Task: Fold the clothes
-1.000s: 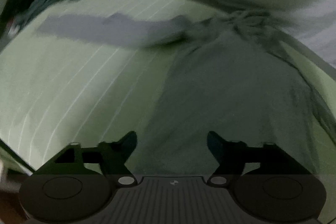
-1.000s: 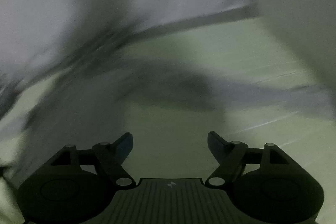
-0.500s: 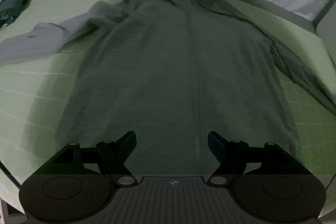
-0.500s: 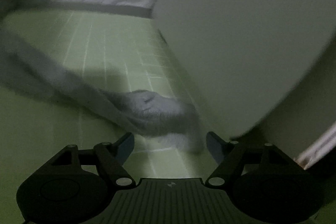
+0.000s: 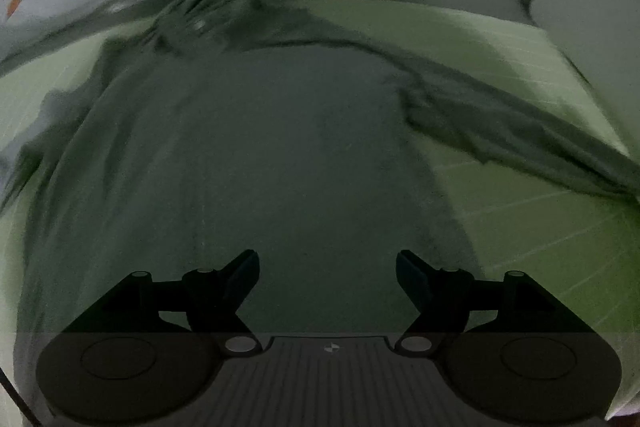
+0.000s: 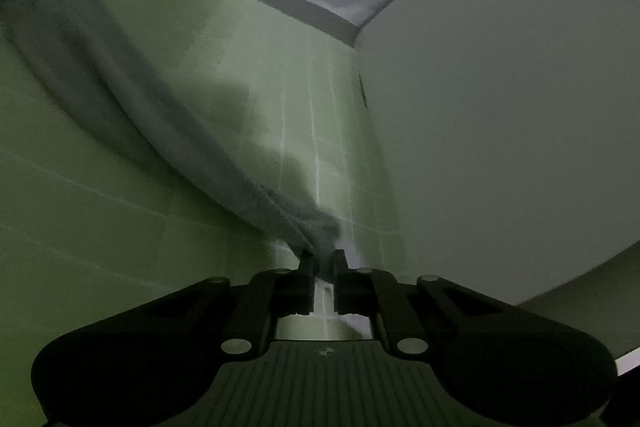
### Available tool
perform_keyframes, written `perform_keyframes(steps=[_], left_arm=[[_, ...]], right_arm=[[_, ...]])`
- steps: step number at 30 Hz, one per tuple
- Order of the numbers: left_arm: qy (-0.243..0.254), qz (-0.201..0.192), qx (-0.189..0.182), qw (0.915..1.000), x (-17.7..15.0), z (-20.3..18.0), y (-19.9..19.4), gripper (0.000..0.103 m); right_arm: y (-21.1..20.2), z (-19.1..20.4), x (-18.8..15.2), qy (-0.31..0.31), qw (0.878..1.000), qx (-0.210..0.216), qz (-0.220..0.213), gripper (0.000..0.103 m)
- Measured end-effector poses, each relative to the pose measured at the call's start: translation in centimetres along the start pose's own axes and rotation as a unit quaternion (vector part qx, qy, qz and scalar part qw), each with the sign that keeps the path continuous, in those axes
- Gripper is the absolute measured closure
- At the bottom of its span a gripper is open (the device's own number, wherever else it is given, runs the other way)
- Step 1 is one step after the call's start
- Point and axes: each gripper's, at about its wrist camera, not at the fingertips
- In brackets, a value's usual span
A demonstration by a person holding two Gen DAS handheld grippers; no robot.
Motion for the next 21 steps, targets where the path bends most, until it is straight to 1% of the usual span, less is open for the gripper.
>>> perform_keyframes(steps=[2, 3, 4, 5, 7, 8, 9, 10, 11, 12, 13, 14, 15, 16, 17, 18, 19, 20, 21], left_arm=[[0.002, 0.002, -0.008, 1.0000, 0.4, -0.3, 0.5, 0.023], [0.001, 0.004, -0.010, 0.9999, 0.5, -0.3, 0.8, 0.023], [-0.001, 0.007, -0.011, 0.9999, 0.7, -0.2, 1.1, 0.023], [-0.003, 0.010, -0.011, 0.9999, 0.8, -0.1, 1.4, 0.023], [-0.010, 0.018, -0.010, 0.9997, 0.9, 0.1, 1.9, 0.023], [-0.012, 0.020, -0.008, 0.9997, 1.1, 0.2, 2.1, 0.023], [-0.014, 0.023, -0.006, 0.9996, 1.2, 0.2, 2.2, 0.023], [-0.016, 0.025, -0.005, 0.9996, 1.3, 0.3, 2.3, 0.023], [-0.016, 0.026, -0.002, 0.9995, 1.3, 0.3, 2.3, 0.023], [-0.017, 0.028, 0.001, 0.9995, 1.4, 0.4, 2.2, 0.023], [-0.017, 0.028, 0.004, 0.9995, 1.3, 0.4, 2.1, 0.023], [-0.019, 0.027, 0.007, 0.9994, 1.3, 0.6, 2.0, 0.023], [-0.024, 0.028, 0.009, 0.9993, 1.2, 0.7, 1.9, 0.023], [-0.030, 0.029, 0.010, 0.9991, 1.0, 0.8, 1.9, 0.023], [-0.036, 0.030, 0.011, 0.9989, 0.9, 1.0, 1.9, 0.023], [-0.042, 0.034, 0.010, 0.9985, 0.6, 1.1, 2.0, 0.023], [-0.045, 0.039, 0.010, 0.9982, 0.4, 1.1, 2.2, 0.023], [-0.045, 0.042, 0.012, 0.9980, 0.2, 1.0, 2.3, 0.023], [-0.043, 0.045, 0.013, 0.9980, 0.1, 0.9, 2.4, 0.022]], right_arm=[[-2.0, -1.9, 1.0, 0.010, 1.000, 0.020, -0.002, 0.093], [-2.8, -3.2, 1.9, 0.011, 0.999, 0.038, 0.001, 0.093], [-2.8, -4.1, 2.7, 0.013, 0.998, 0.056, 0.008, 0.093], [-2.5, -4.5, 3.1, 0.018, 0.998, 0.065, 0.015, 0.093], [0.6, -5.6, 4.5, 0.041, 0.995, 0.085, 0.046, 0.090], [1.8, -5.7, 4.7, 0.044, 0.994, 0.080, 0.056, 0.089], [4.6, -5.3, 5.1, 0.042, 0.995, 0.052, 0.072, 0.083], [7.3, -4.7, 5.2, 0.035, 0.996, 0.027, 0.082, 0.069], [8.9, -4.2, 5.1, 0.024, 0.995, 0.004, 0.094, 0.064], [10.3, -3.8, 5.1, 0.013, 0.994, -0.019, 0.105, 0.063], [10.6, -3.7, 4.9, 0.012, 0.993, -0.032, 0.109, 0.063], [10.5, -3.8, 4.8, 0.019, 0.994, -0.033, 0.107, 0.061], [9.6, -4.3, 4.3, 0.048, 0.994, -0.022, 0.098, 0.051], [8.7, -4.7, 3.5, 0.079, 0.993, -0.011, 0.092, 0.030], [8.2, -4.9, 3.0, 0.098, 0.991, -0.006, 0.094, 0.018], [7.3, -5.3, 1.7, 0.144, 0.984, -0.005, 0.104, 0.007], [7.0, -5.5, 1.3, 0.157, 0.982, -0.005, 0.108, 0.008], [6.5, -5.7, -0.1, 0.197, 0.973, -0.007, 0.124, 0.008], [6.0, -5.9, -2.0, 0.249, 0.958, -0.010, 0.141, 0.008]])
Point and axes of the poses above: each gripper's, at about its wrist camera, not at the fingertips, and y roughly the way its jaws point, z to its left, x to its top, and after that the axes turned 14 degrees about -x, right-handed
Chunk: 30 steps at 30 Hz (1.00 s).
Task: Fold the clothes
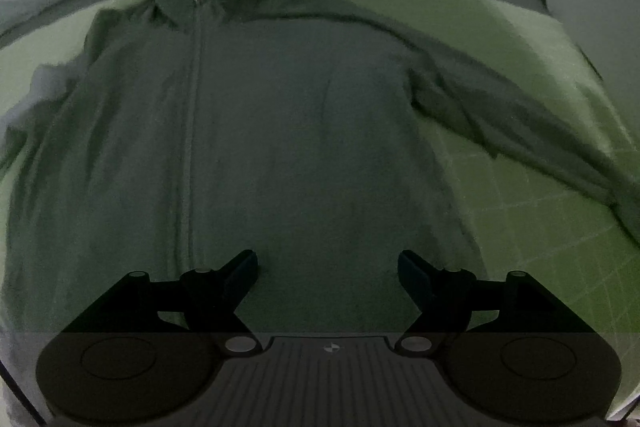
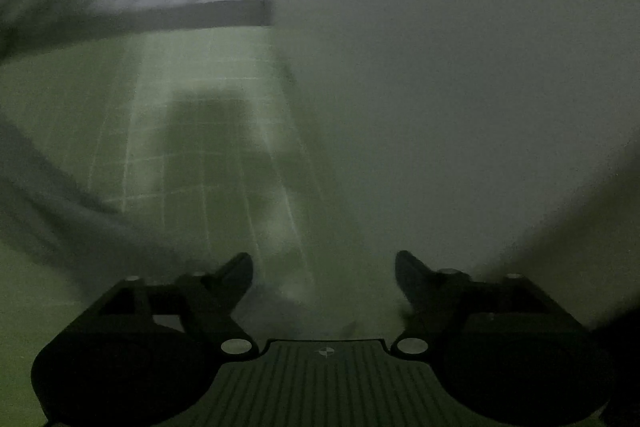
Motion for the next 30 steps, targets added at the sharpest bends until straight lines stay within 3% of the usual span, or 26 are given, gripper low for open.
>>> perform_keyframes(steps=[4, 8, 12, 13, 14, 15, 17, 20, 21, 24, 26, 27, 29, 30], left_arm=[[0.017, 0.011, 0.002, 0.9998, -0.1, -0.8, 0.4, 0.019], [0.018, 0.017, 0.000, 0.9997, 0.2, -1.0, 0.8, 0.017], [0.017, 0.020, -0.002, 0.9997, 0.3, -1.1, 1.1, 0.015], [0.017, 0.021, -0.002, 0.9996, 0.3, -1.1, 1.1, 0.015], [0.019, 0.020, -0.003, 0.9996, 0.3, -1.0, 1.1, 0.015], [0.020, 0.021, -0.004, 0.9996, 0.3, -1.0, 1.1, 0.015], [0.020, 0.021, -0.005, 0.9996, 0.3, -0.9, 0.9, 0.015], [0.009, 0.016, -0.011, 0.9998, 0.1, -0.6, 0.5, 0.015], [0.002, 0.014, -0.012, 0.9998, 0.0, -0.3, 0.5, 0.015], [0.000, 0.008, -0.012, 0.9999, -0.4, 0.2, 0.2, 0.015], [0.005, 0.007, -0.008, 0.9999, -0.6, 0.2, -0.1, 0.015], [0.006, 0.006, -0.007, 0.9999, -0.6, 0.2, -0.3, 0.015], [0.005, 0.004, -0.007, 1.0000, -0.8, 0.4, -0.8, 0.015], [0.004, 0.002, -0.008, 1.0000, -1.0, 0.6, -1.0, 0.015]], right_arm=[[0.1, -2.8, -5.0, 0.154, 0.987, 0.017, 0.047, 0.008], [-1.1, -2.8, -7.1, 0.175, 0.984, 0.029, 0.034, 0.000], [2.3, -1.1, -7.6, 0.197, 0.977, 0.039, 0.076, 0.003], [2.5, -0.9, -7.6, 0.208, 0.975, 0.036, 0.069, 0.024], [2.6, -0.8, -7.6, 0.218, 0.974, 0.031, 0.059, 0.051], [2.5, -0.3, -7.2, 0.223, 0.974, 0.015, 0.046, 0.089], [1.7, -0.3, -6.8, 0.220, 0.975, 0.008, 0.039, 0.091], [-0.9, -0.8, -5.7, 0.171, 0.983, -0.059, -0.023, 0.098], [-1.3, -1.2, -5.5, 0.140, 0.984, -0.107, -0.036, 0.102], [-0.1, -2.2, -6.2, 0.090, 0.984, -0.152, -0.023, 0.102], [0.7, -2.0, -6.6, 0.083, 0.988, -0.134, -0.001, 0.101], [0.3, -1.8, -6.7, 0.088, 0.989, -0.115, -0.001, 0.095], [-0.7, -0.8, -6.9, 0.094, 0.994, -0.063, -0.002, 0.056], [-1.0, 0.3, -6.8, 0.084, 0.995, -0.048, 0.007, 0.025]])
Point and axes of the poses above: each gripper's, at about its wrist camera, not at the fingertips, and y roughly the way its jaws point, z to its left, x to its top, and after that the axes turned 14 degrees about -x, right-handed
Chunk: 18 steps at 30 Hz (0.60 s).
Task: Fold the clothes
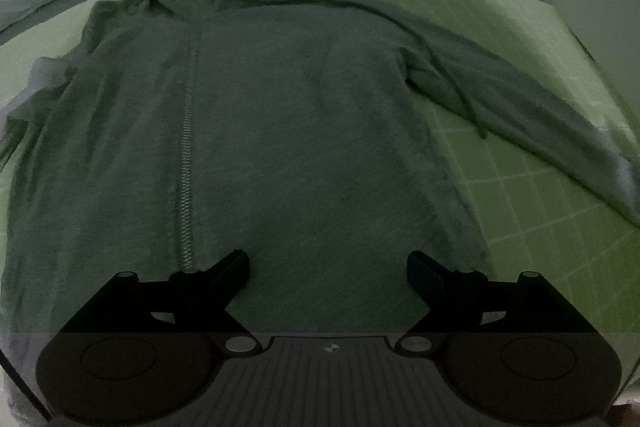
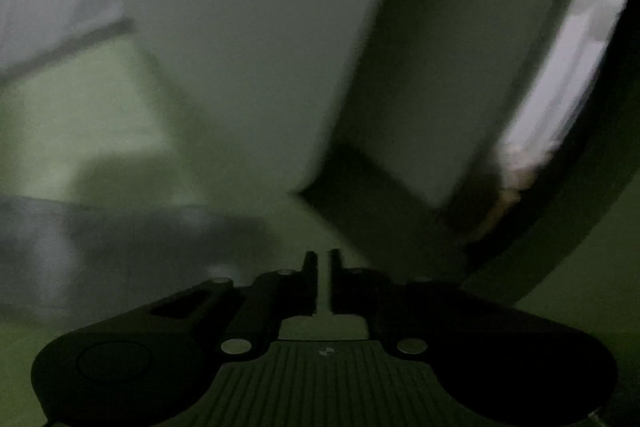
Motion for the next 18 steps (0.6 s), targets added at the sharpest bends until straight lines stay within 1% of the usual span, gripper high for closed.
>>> perform_keyframes(steps=[1, 3, 4, 5, 7, 8, 9, 10, 11, 12, 13, 14, 15, 16, 17, 18], left_arm=[[-0.003, -0.001, 0.002, 1.0000, -0.1, 0.2, -0.2, 0.015], [-0.012, -0.003, 0.009, 0.9999, -0.4, 0.6, -0.5, 0.014], [-0.021, -0.004, 0.011, 0.9997, -0.6, 1.0, -0.6, 0.014], [-0.031, -0.006, 0.012, 0.9994, -0.8, 1.5, -0.6, 0.014], [-0.045, -0.008, 0.012, 0.9989, -1.1, 2.1, -0.7, 0.013], [-0.047, -0.008, 0.012, 0.9988, -1.1, 2.2, -0.8, 0.013], [-0.049, -0.009, 0.012, 0.9987, -1.0, 2.3, -0.9, 0.012], [-0.051, -0.009, 0.011, 0.9986, -1.0, 2.5, -0.9, 0.012], [-0.053, -0.010, 0.011, 0.9985, -1.0, 2.6, -1.0, 0.013], [-0.054, -0.010, 0.010, 0.9984, -0.9, 2.7, -1.0, 0.012], [-0.056, -0.011, 0.010, 0.9983, -0.9, 2.7, -1.1, 0.012], [-0.061, -0.012, 0.007, 0.9980, -0.8, 2.9, -1.2, 0.013], [-0.067, -0.013, 0.000, 0.9977, -0.8, 3.1, -1.3, 0.013], [-0.070, -0.014, -0.004, 0.9975, -0.8, 3.3, -1.4, 0.013], [-0.073, -0.016, -0.011, 0.9972, -0.9, 3.6, -1.7, 0.012], [-0.075, -0.019, -0.013, 0.9969, -1.0, 3.9, -2.0, 0.012]], right_arm=[[-0.2, 1.1, -0.2, -0.012, 1.000, -0.003, 0.001, 0.019], [-0.3, 2.0, -0.7, -0.021, 0.999, -0.027, -0.001, 0.017], [0.6, 2.5, -1.3, 0.000, 0.997, -0.069, 0.021, 0.015], [1.1, 2.5, -1.3, 0.015, 0.996, -0.077, 0.032, 0.013], [1.9, 2.3, -1.2, 0.056, 0.995, -0.069, 0.045, 0.007], [2.4, 2.2, -1.1, 0.077, 0.994, -0.065, 0.051, 0.008], [2.6, 2.3, -1.2, 0.085, 0.994, -0.046, 0.051, 0.013], [2.7, 2.3, -1.2, 0.093, 0.994, -0.024, 0.049, 0.035], [2.7, 2.3, -1.3, 0.103, 0.993, -0.003, 0.049, 0.048], [2.5, 2.4, -1.1, 0.095, 0.994, 0.005, 0.048, 0.085], [2.3, 2.4, -0.9, 0.084, 0.995, 0.011, 0.047, 0.091], [2.0, 2.6, -0.7, 0.074, 0.996, 0.005, 0.042, 0.091], [1.2, 2.6, -0.4, 0.061, 0.998, -0.013, 0.021, 0.092], [1.0, 2.3, -0.3, 0.060, 0.998, -0.025, 0.012, 0.092], [1.2, 2.5, 0.1, 0.059, 0.998, -0.030, 0.013, 0.092], [1.5, 2.4, 0.1, 0.052, 0.997, -0.046, 0.017, 0.092]])
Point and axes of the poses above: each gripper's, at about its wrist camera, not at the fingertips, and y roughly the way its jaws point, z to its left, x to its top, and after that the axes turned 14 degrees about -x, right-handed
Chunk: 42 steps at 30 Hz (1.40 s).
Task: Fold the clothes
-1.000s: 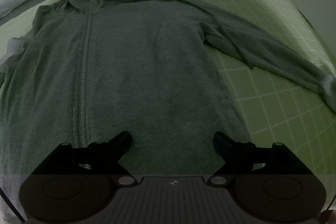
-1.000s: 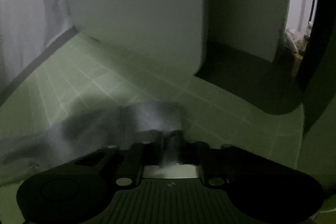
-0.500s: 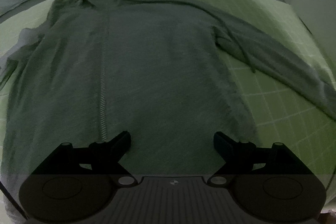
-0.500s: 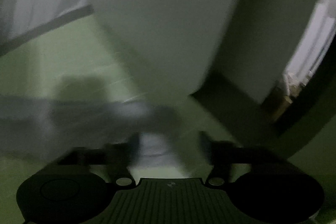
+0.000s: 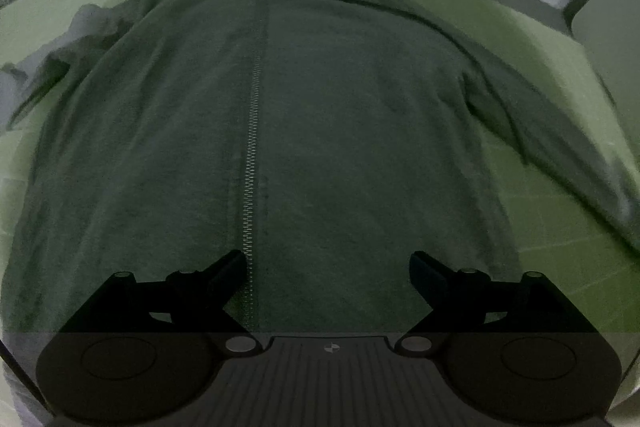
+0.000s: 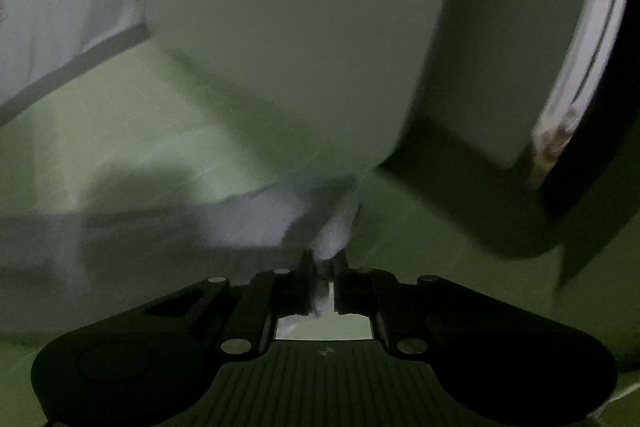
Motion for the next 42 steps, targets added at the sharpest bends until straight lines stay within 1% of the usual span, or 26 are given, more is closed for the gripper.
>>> perform_keyframes(steps=[2, 3, 5, 6, 7, 9, 10, 11, 12, 14, 15, 16, 17, 18, 19, 21, 23, 25, 26, 28, 32, 34, 37, 38, 40, 42], left_arm=[[0.000, -0.002, 0.019, 0.9998, -0.2, 0.7, -0.7, 0.012], [0.000, -0.003, 0.028, 0.9996, -0.3, 1.1, -1.0, 0.012], [-0.013, -0.009, 0.030, 0.9994, -0.4, 2.3, -2.0, 0.012], [-0.024, -0.014, 0.031, 0.9992, -0.4, 3.1, -2.6, 0.012], [-0.032, -0.018, 0.032, 0.9988, -0.4, 3.8, -3.1, 0.012], [-0.044, -0.025, 0.036, 0.9981, -0.3, 5.2, -4.0, 0.012], [-0.049, -0.027, 0.039, 0.9977, -0.3, 5.8, -4.3, 0.012], [-0.057, -0.030, 0.040, 0.9971, -0.2, 6.8, -4.7, 0.012], [-0.068, -0.031, 0.037, 0.9965, 0.0, 7.9, -5.0, 0.012], [-0.093, -0.030, 0.025, 0.9949, 0.2, 9.9, -5.5, 0.012], [-0.105, -0.028, 0.019, 0.9939, 0.4, 11.0, -5.7, 0.012], [-0.111, -0.028, 0.014, 0.9933, 0.6, 11.7, -5.9, 0.012], [-0.112, -0.030, 0.012, 0.9932, 0.7, 12.3, -6.2, 0.012], [-0.111, -0.033, 0.012, 0.9933, 0.8, 12.7, -6.5, 0.012], [-0.110, -0.034, 0.009, 0.9934, 0.8, 13.1, -6.8, 0.012], [-0.107, -0.034, 0.000, 0.9936, 0.9, 13.9, -7.3, 0.012], [-0.098, -0.032, -0.006, 0.9947, 0.6, 14.5, -7.7, 0.012], [-0.084, -0.028, 0.000, 0.9961, 0.4, 14.7, -7.9, 0.012], [-0.077, -0.025, 0.003, 0.9967, 0.3, 14.9, -8.0, 0.012], [-0.068, -0.019, 0.002, 0.9975, 0.0, 15.1, -8.1, 0.012], [-0.072, -0.019, -0.014, 0.9971, 0.2, 15.9, -8.0, 0.012], [-0.071, -0.021, -0.018, 0.9971, 0.4, 16.2, -8.0, 0.012], [-0.073, -0.025, -0.020, 0.9968, 0.6, 16.4, -7.7, 0.012], [-0.074, -0.025, -0.021, 0.9967, 0.7, 16.5, -7.7, 0.012], [-0.075, -0.027, -0.023, 0.9966, 0.7, 16.5, -7.6, 0.012], [-0.075, -0.030, -0.023, 0.9964, 0.6, 16.5, -7.6, 0.012]], right_arm=[[0.6, 0.6, -0.3, -0.027, 0.999, -0.029, 0.000, 0.090], [0.8, 1.1, -0.5, -0.044, 0.998, -0.043, 0.002, 0.086], [0.2, 2.1, -0.5, -0.064, 0.996, -0.058, -0.008, 0.069], [-0.9, 3.0, -0.5, -0.077, 0.994, -0.070, -0.027, 0.036], [-1.8, 3.6, -0.4, -0.083, 0.993, -0.074, -0.044, 0.012], [-5.3, 5.5, -0.5, -0.098, 0.988, -0.063, -0.103, 0.009], [-5.9, 6.0, -0.5, -0.103, 0.986, -0.058, -0.114, 0.009], [-8.5, 8.5, -0.9, -0.129, 0.982, -0.015, -0.139, 0.009], [-10.4, 10.4, -1.3, -0.146, 0.978, 0.028, -0.148, 0.009], [-13.4, 13.8, -2.2, -0.154, 0.967, 0.146, -0.141, 0.010], [-14.7, 15.5, -2.8, -0.158, 0.956, 0.210, -0.130, 0.013], [-15.3, 16.4, -3.2, -0.162, 0.950, 0.237, -0.123, 0.016], [-16.5, 18.5, -3.9, -0.178, 0.938, 0.277, -0.113, 0.019], [-17.9, 21.3, -4.9, -0.202, 0.925, 0.301, -0.113, 0.024], [-18.7, 23.4, -5.7, -0.224, 0.919, 0.303, -0.114, 0.026], [-18.7, 27.0, -6.8, -0.257, 0.919, 0.281, -0.101, 0.028], [-18.3, 28.7, -7.6, -0.270, 0.923, 0.262, -0.083, 0.050], [-18.5, 29.1, -8.0, -0.249, 0.925, 0.278, -0.063, 0.092], [-18.4, 29.1, -8.2, -0.246, 0.926, 0.279, -0.060, 0.096], [-20.3, 27.8, -8.2, -0.239, 0.925, 0.285, -0.077, 0.098], [-24.4, 25.3, -7.1, -0.231, 0.907, 0.337, -0.105, 0.098], [-27.4, 23.3, -6.9, -0.244, 0.887, 0.377, -0.112, 0.098], [-30.3, 21.3, -7.8, -0.269, 0.870, 0.394, -0.123, 0.098], [-30.5, 21.0, -8.0, -0.271, 0.868, 0.400, -0.114, 0.098], [-29.9, 20.4, -9.0, -0.271, 0.860, 0.430, -0.051, 0.098], [-29.1, 20.5, -10.6, -0.277, 0.853, 0.443, -0.002, 0.098]])
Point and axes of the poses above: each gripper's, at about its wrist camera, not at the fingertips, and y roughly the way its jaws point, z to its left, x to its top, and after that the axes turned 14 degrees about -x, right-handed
